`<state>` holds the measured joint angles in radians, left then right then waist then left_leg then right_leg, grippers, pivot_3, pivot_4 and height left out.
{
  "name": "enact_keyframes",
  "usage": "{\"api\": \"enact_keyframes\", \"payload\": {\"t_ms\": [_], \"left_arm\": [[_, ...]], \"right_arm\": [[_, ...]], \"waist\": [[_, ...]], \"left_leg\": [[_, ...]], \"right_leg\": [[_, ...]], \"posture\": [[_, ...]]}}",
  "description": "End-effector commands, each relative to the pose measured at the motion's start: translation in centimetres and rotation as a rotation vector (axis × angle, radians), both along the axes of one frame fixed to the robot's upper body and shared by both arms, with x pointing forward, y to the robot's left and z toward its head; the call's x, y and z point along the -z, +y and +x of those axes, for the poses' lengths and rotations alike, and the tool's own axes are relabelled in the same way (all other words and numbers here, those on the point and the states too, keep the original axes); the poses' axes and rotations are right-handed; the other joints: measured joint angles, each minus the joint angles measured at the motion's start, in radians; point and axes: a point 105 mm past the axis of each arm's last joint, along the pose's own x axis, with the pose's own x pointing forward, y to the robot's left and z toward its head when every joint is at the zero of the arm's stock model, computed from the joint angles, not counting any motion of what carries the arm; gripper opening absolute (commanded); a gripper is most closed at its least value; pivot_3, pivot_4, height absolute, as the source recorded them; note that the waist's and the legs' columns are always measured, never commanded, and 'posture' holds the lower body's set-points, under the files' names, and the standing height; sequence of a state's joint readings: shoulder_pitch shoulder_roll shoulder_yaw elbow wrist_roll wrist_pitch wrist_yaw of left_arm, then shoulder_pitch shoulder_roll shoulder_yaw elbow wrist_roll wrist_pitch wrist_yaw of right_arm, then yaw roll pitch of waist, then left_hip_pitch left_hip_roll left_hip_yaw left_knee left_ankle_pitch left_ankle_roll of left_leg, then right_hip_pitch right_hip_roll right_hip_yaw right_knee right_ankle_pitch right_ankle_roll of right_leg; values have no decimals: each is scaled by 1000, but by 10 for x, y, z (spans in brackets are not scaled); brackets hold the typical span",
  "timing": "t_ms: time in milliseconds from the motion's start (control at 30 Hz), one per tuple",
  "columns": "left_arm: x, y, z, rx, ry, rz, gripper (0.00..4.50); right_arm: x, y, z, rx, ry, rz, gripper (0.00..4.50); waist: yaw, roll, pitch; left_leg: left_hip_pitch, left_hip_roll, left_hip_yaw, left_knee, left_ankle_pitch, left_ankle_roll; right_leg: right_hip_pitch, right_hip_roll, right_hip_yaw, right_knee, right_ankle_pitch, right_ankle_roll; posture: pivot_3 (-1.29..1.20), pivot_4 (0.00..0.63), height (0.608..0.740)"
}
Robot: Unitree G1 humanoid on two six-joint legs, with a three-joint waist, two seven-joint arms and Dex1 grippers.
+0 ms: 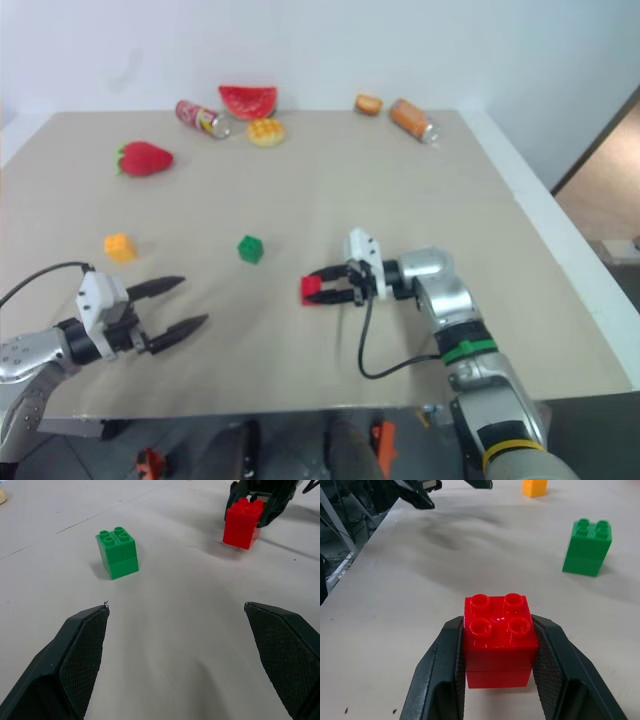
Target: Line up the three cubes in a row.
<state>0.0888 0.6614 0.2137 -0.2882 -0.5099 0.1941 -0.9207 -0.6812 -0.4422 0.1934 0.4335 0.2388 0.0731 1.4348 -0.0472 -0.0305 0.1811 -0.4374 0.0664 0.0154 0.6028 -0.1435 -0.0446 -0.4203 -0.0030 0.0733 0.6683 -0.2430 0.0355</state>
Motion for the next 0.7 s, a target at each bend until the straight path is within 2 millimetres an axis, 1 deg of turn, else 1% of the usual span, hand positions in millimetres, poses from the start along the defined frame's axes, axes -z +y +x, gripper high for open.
{"api": "enact_keyframes", "payload": {"t_ms": [33, 233, 467, 700], "left_arm": [[-13, 0, 1, -1, -63, 2, 4500], [-16, 0, 2, -1, -68, -4, 4500], [-17, 0, 2, 4, -68, -3, 4500], [-17, -1, 5, 5, -72, -6, 4500]], "right_arm": [[-2, -2, -1, -15, -27, -4, 1233], [4, -21, 1, 28, -11, -22, 1233], [4, -31, -1, 34, -4, -34, 1233], [11, -25, 2, 50, 10, -35, 1233]], "waist": [[0, 0, 0], [0, 0, 0], [0, 0, 0], [0, 0, 0]], "left_leg": [[0, 0, 0, 0, 0, 0], [0, 0, 0, 0, 0, 0], [0, 0, 0, 0, 0, 0], [0, 0, 0, 1, 0, 0]], "right_leg": [[0, 0, 0, 0, 0, 0], [0, 0, 0, 0, 0, 0], [0, 0, 0, 0, 0, 0], [0, 0, 0, 0, 0, 0]], "posture": [[0, 150, 740], [0, 150, 740], [0, 150, 740], [0, 150, 740]]}}
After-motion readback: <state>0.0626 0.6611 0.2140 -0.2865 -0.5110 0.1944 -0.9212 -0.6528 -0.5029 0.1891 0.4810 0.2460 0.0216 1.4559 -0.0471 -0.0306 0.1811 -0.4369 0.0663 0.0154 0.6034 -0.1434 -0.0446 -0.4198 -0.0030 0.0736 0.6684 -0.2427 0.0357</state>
